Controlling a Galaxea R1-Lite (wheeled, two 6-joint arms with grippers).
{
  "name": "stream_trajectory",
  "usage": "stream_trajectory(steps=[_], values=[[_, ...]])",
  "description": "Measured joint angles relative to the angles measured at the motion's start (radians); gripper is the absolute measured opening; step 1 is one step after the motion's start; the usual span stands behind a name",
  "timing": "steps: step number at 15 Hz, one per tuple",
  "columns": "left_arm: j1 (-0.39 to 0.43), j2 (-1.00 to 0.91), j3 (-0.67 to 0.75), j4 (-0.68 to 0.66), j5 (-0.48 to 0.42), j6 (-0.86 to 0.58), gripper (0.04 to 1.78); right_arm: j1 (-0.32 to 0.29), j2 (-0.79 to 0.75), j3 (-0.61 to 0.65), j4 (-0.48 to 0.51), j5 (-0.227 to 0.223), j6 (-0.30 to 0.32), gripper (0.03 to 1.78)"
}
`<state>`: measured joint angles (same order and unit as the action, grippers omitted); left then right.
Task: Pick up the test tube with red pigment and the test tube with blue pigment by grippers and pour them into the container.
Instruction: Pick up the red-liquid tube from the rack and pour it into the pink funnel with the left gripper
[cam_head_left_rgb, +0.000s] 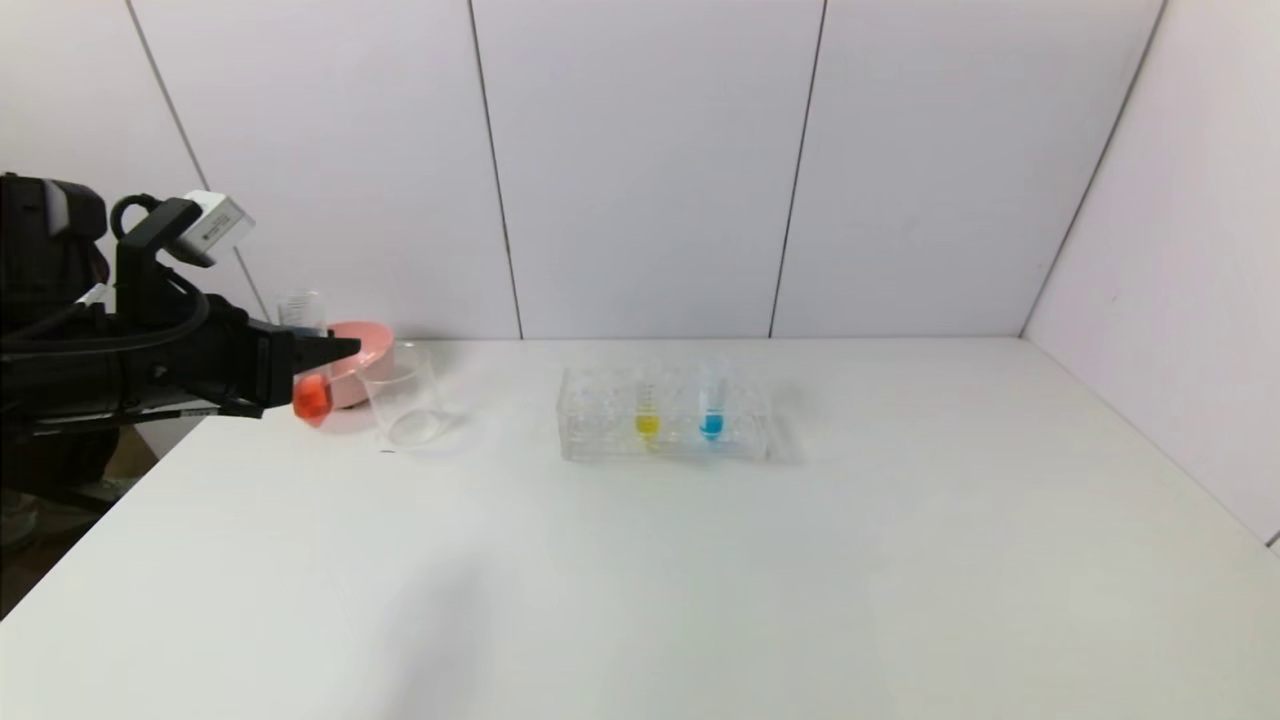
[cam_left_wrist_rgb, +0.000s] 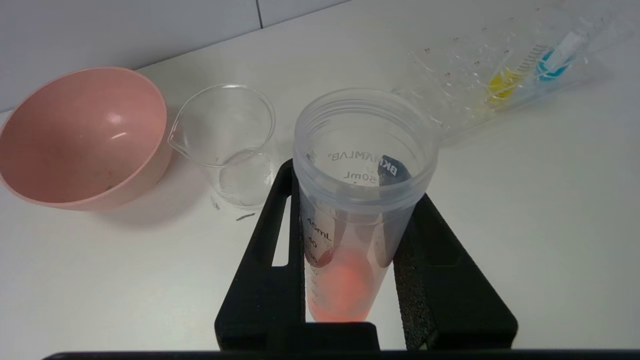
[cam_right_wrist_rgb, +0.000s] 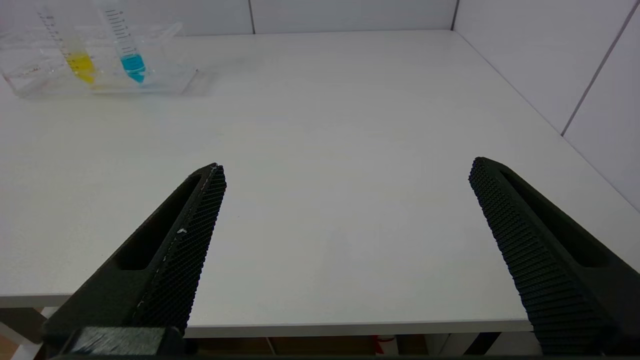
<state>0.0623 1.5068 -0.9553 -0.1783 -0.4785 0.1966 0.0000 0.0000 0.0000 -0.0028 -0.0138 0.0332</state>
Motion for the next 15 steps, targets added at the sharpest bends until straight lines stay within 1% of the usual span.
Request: stream_trajectory(steps=[1, 3, 5, 6, 9, 12, 13, 15], values=[[0.044, 0.004, -0.021, 0.035, -0.063, 0.052, 0.51, 0.0, 0.0, 0.0, 0.0, 0.0, 0.0, 1.77], [0.095, 0.024, -0.089, 0.124, -0.145, 0.137, 0.51, 0.0, 0.0, 0.0, 0.0, 0.0, 0.0, 1.77], [0.123, 0.061, -0.169, 0.211, -0.206, 0.224, 0.51, 0.0, 0.0, 0.0, 0.0, 0.0, 0.0, 1.77], [0.129, 0.082, -0.205, 0.243, -0.217, 0.27, 0.51, 0.0, 0.0, 0.0, 0.0, 0.0, 0.0, 1.77], [0.142, 0.151, -0.326, 0.34, -0.219, 0.406, 0.51, 0.0, 0.0, 0.0, 0.0, 0.0, 0.0, 1.77], [0.16, 0.225, -0.5, 0.516, -0.216, 0.539, 0.51, 0.0, 0.0, 0.0, 0.0, 0.0, 0.0, 1.77], [0.165, 0.254, -0.564, 0.576, -0.208, 0.587, 0.51, 0.0, 0.0, 0.0, 0.0, 0.0, 0.0, 1.77], [0.175, 0.321, -0.7, 0.687, -0.163, 0.674, 0.51, 0.0, 0.0, 0.0, 0.0, 0.0, 0.0, 1.77]])
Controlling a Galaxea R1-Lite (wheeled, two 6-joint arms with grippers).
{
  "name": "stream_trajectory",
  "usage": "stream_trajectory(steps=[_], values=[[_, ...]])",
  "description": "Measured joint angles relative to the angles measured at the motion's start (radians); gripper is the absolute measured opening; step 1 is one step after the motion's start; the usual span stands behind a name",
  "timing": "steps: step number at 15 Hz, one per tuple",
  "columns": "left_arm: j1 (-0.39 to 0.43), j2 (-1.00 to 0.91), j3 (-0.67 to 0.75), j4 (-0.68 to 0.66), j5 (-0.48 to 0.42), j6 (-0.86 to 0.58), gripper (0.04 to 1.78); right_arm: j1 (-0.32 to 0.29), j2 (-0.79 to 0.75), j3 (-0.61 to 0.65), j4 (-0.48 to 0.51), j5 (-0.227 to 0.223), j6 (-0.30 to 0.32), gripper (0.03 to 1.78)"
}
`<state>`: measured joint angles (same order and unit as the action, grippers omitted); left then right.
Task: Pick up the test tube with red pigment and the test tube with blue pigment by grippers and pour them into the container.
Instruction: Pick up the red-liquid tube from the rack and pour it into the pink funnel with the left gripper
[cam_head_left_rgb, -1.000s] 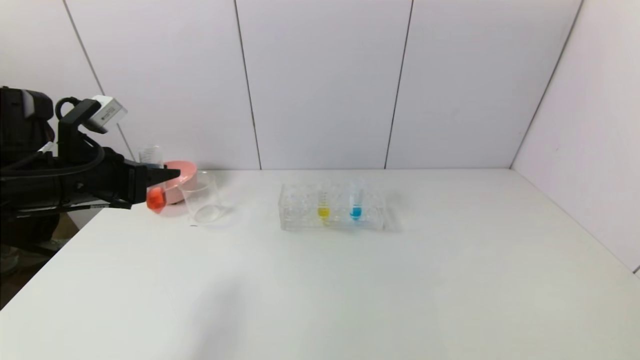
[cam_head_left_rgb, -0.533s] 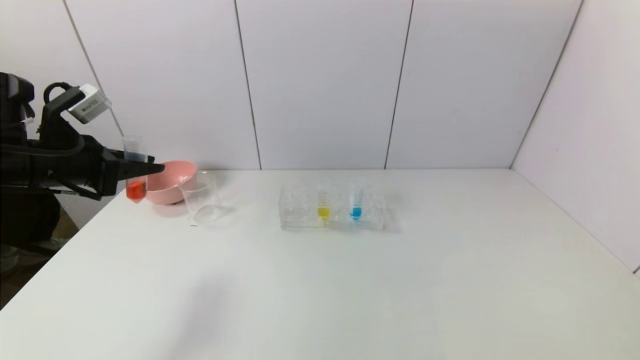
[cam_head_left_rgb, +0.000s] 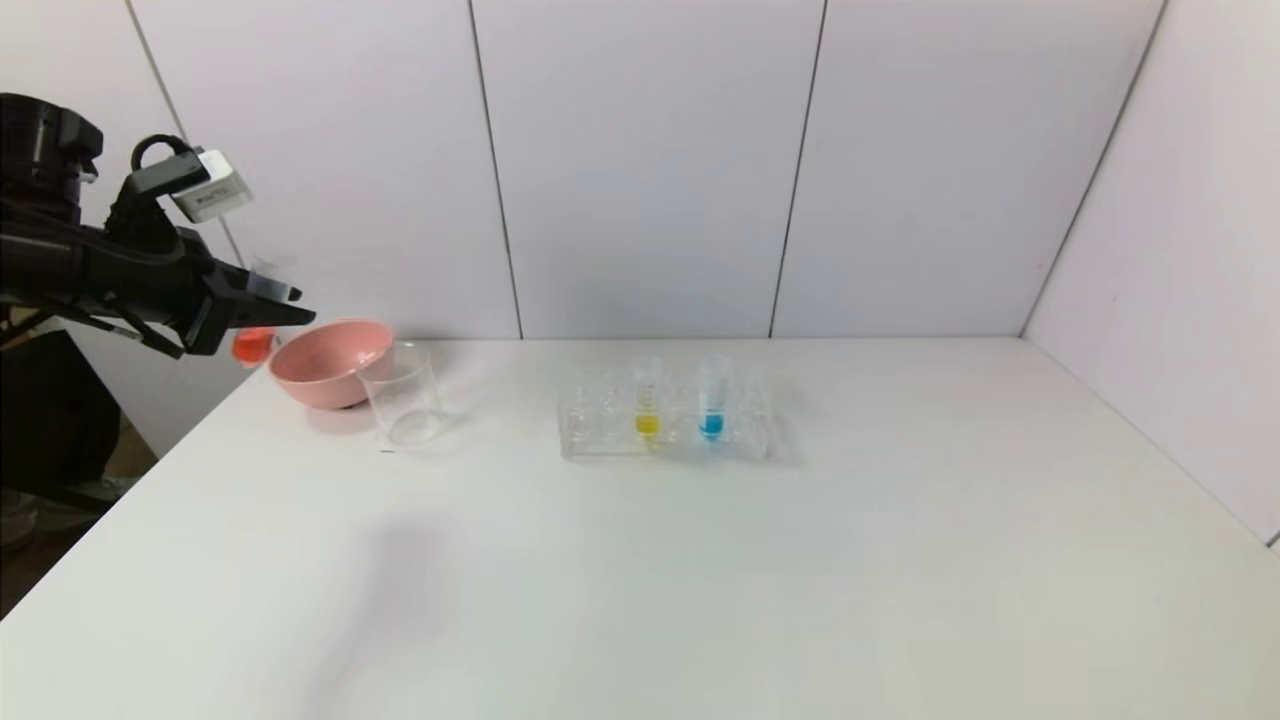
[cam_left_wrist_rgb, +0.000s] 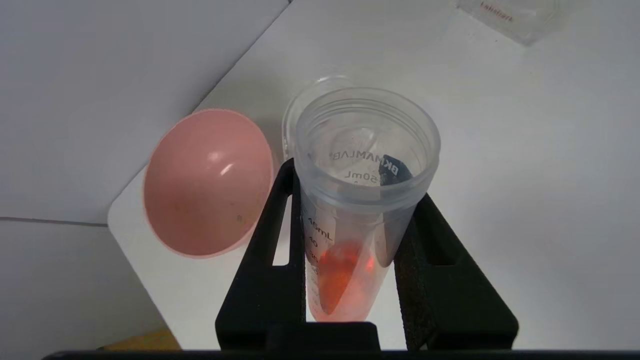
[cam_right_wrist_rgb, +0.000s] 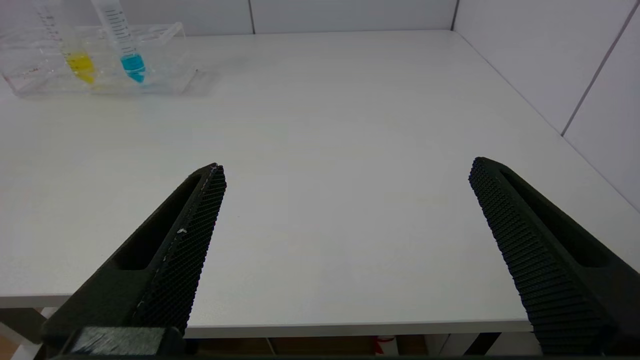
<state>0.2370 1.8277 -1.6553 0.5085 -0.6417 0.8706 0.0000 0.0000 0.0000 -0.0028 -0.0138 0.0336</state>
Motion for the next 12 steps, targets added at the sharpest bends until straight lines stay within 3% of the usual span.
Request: stream_trajectory(steps=[5, 12], values=[[0.006, 0.186, -0.289, 0.2, 0.093, 0.13, 0.51, 0.0, 0.0, 0.0, 0.0, 0.0, 0.0, 1.77], [-0.07, 0.326, -0.349, 0.13, 0.347, 0.237, 0.51, 0.0, 0.0, 0.0, 0.0, 0.0, 0.0, 1.77]])
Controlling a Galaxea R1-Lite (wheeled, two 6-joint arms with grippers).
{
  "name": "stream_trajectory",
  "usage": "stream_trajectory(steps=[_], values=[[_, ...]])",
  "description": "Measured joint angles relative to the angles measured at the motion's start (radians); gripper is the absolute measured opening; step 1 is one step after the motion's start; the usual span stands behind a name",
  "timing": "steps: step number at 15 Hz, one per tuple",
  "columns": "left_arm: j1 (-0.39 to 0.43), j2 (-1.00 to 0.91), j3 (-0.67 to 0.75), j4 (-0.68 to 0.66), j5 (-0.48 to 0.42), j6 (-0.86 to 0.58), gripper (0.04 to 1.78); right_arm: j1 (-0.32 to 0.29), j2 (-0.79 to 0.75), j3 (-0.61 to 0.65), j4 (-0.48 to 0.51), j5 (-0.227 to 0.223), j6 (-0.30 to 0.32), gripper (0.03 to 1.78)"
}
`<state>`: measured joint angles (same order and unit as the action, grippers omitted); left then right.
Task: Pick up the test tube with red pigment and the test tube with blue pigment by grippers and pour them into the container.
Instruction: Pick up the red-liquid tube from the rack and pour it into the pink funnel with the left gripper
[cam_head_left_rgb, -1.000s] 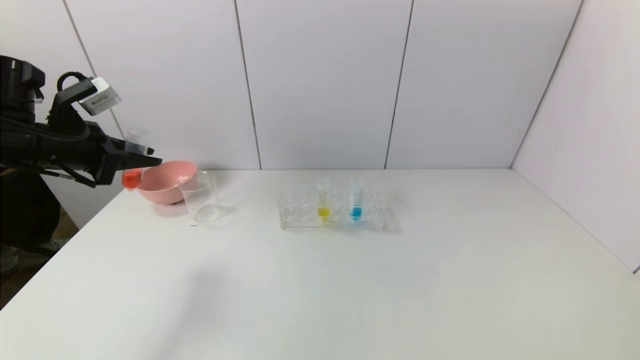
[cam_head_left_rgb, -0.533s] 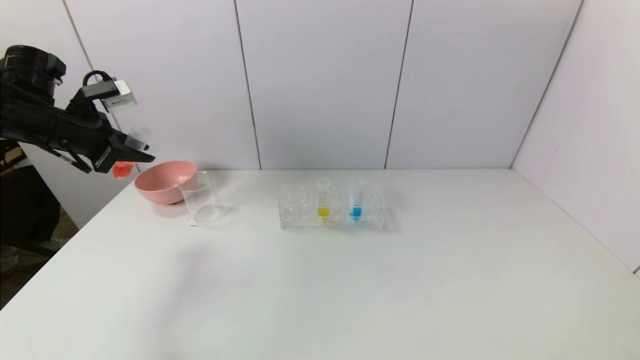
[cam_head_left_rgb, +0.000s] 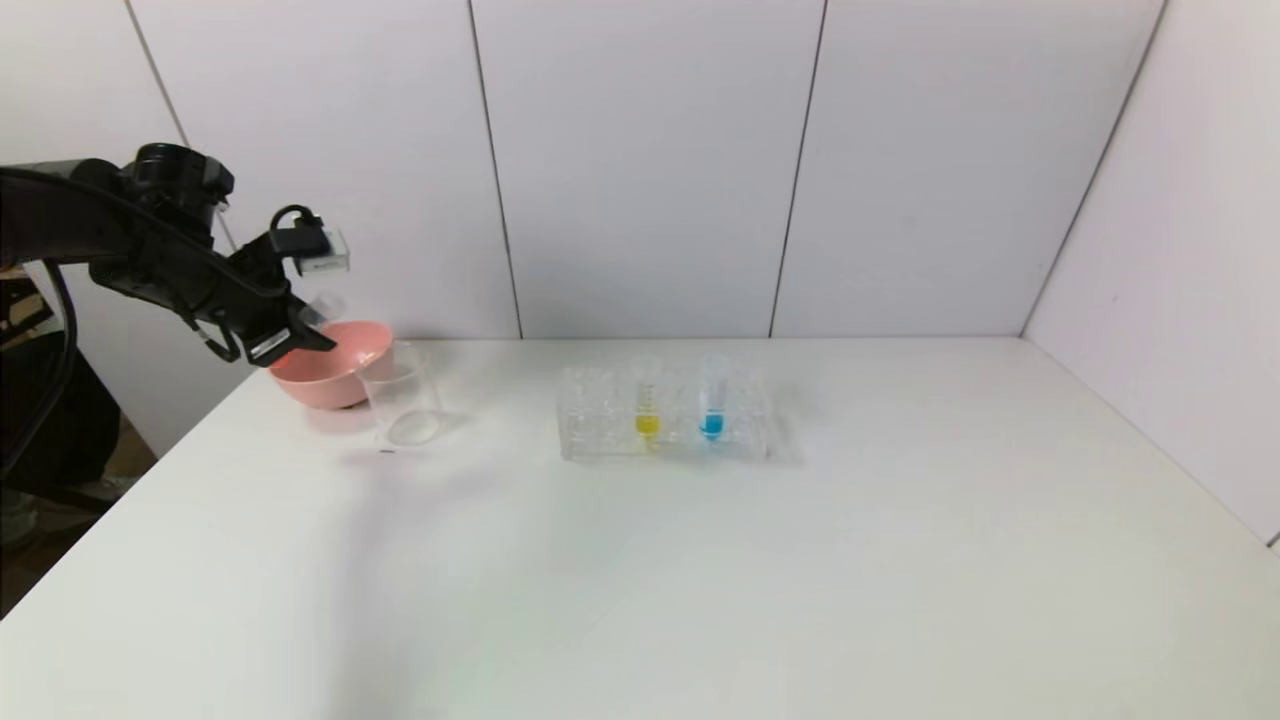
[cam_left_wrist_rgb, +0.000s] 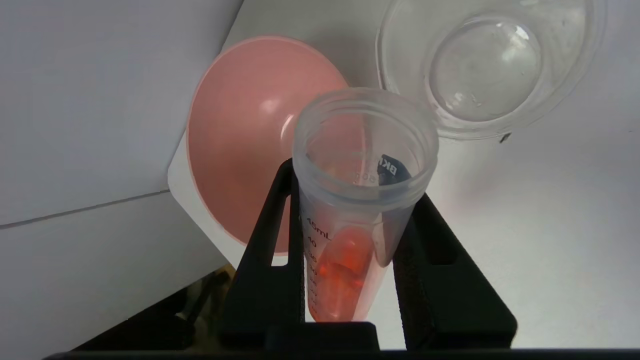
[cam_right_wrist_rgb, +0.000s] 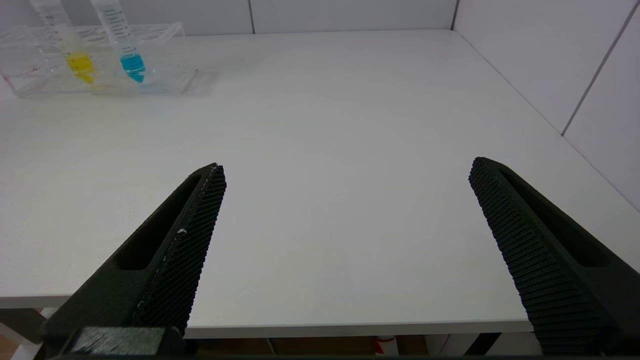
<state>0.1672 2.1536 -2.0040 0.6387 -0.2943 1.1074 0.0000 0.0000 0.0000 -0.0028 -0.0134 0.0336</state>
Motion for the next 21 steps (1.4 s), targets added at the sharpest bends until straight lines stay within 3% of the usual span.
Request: stream_trajectory(steps=[8, 21], values=[[-0.104, 0.022, -0.001, -0.034, 0.142, 0.054, 0.51, 0.0, 0.0, 0.0, 0.0, 0.0, 0.0, 1.77], [-0.179, -0.002, 0.001, -0.044, 0.4, 0.154, 0.51, 0.0, 0.0, 0.0, 0.0, 0.0, 0.0, 1.77]])
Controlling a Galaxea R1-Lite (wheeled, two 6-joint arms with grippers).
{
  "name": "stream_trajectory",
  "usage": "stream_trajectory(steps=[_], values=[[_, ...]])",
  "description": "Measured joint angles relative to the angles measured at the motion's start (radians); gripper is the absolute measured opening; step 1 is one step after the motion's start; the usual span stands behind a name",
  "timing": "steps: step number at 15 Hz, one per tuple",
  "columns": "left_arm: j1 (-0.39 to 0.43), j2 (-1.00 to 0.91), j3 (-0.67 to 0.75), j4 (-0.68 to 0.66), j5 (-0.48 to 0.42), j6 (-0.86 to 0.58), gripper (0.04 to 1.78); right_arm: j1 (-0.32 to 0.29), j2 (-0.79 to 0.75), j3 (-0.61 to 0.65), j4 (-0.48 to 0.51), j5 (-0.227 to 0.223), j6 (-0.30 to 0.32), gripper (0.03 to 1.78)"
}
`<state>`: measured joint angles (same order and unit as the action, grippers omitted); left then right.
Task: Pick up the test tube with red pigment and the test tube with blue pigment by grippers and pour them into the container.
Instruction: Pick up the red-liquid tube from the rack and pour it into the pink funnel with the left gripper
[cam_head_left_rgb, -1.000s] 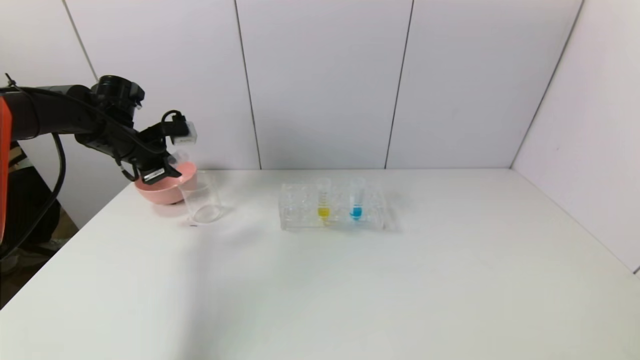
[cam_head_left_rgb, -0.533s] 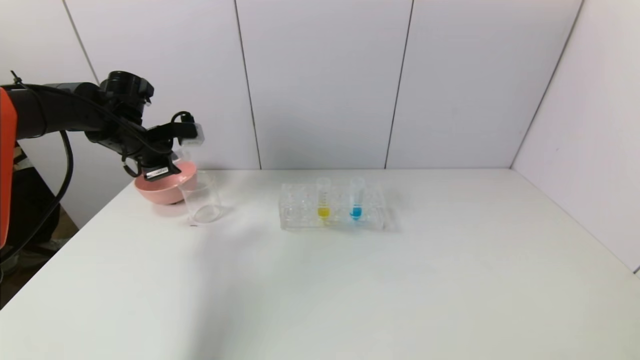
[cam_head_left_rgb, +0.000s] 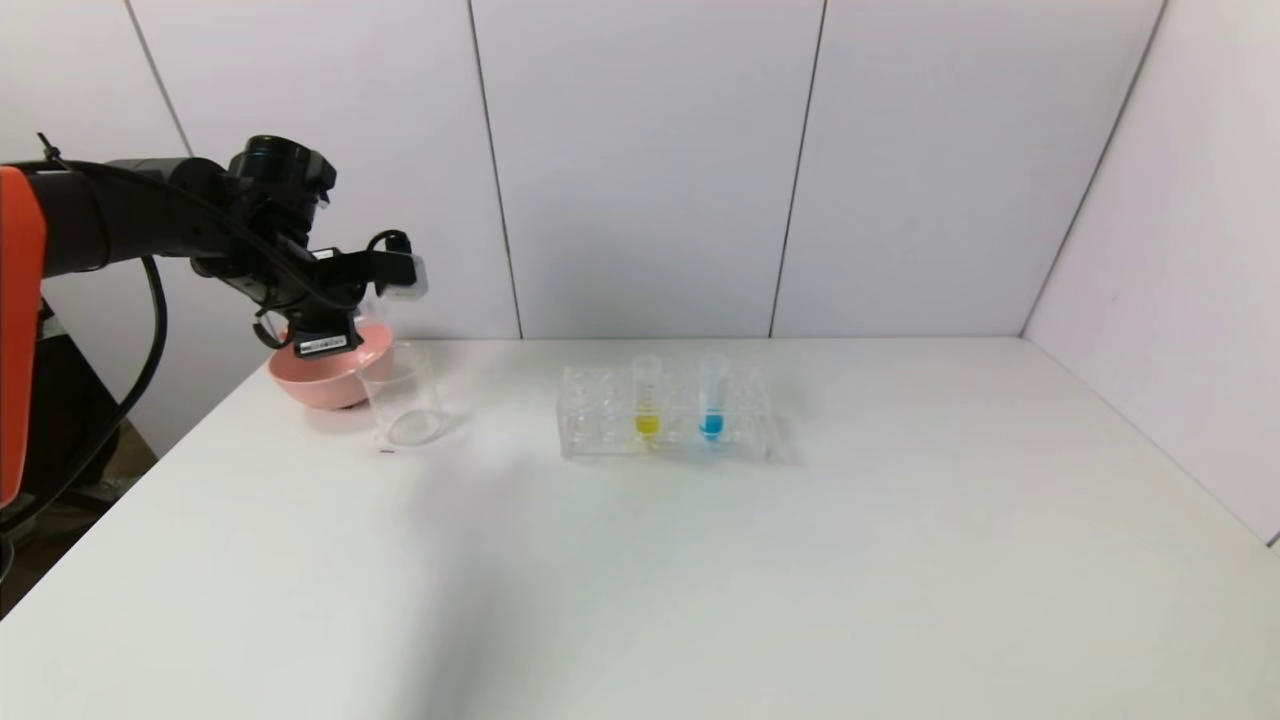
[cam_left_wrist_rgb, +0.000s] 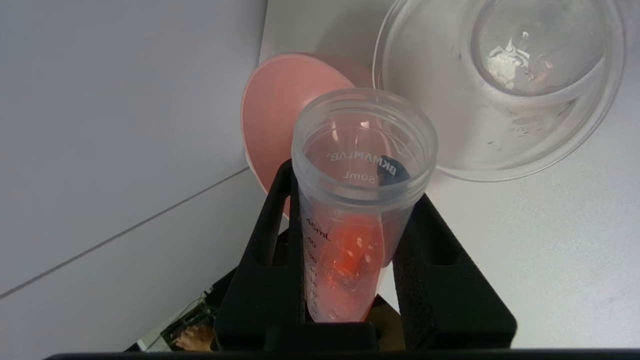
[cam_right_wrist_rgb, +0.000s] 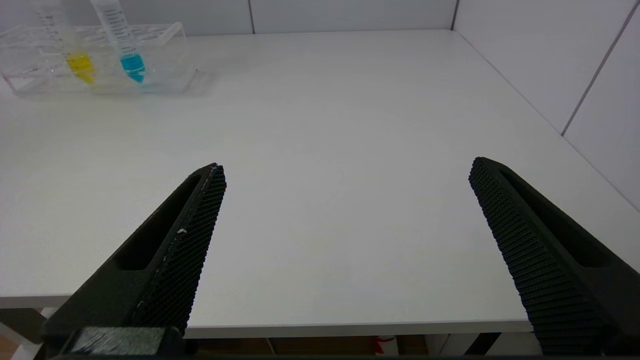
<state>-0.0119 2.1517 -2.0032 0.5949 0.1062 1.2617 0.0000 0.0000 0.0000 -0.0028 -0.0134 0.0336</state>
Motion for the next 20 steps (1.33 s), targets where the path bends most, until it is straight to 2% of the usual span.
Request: stream_trajectory(steps=[5, 12, 15, 20], values=[[-0.005, 0.0, 0.0, 0.0, 0.061, 0.025, 0.51, 0.0, 0.0, 0.0, 0.0, 0.0, 0.0, 1.77], [-0.011, 0.002, 0.0, 0.007, 0.2, 0.063, 0.51, 0.0, 0.0, 0.0, 0.0, 0.0, 0.0, 1.77], [-0.02, 0.004, 0.0, 0.044, 0.213, 0.065, 0.51, 0.001, 0.0, 0.0, 0.0, 0.0, 0.0, 1.77], [-0.04, 0.003, 0.0, 0.088, 0.317, 0.074, 0.51, 0.001, 0.0, 0.0, 0.0, 0.0, 0.0, 1.77]])
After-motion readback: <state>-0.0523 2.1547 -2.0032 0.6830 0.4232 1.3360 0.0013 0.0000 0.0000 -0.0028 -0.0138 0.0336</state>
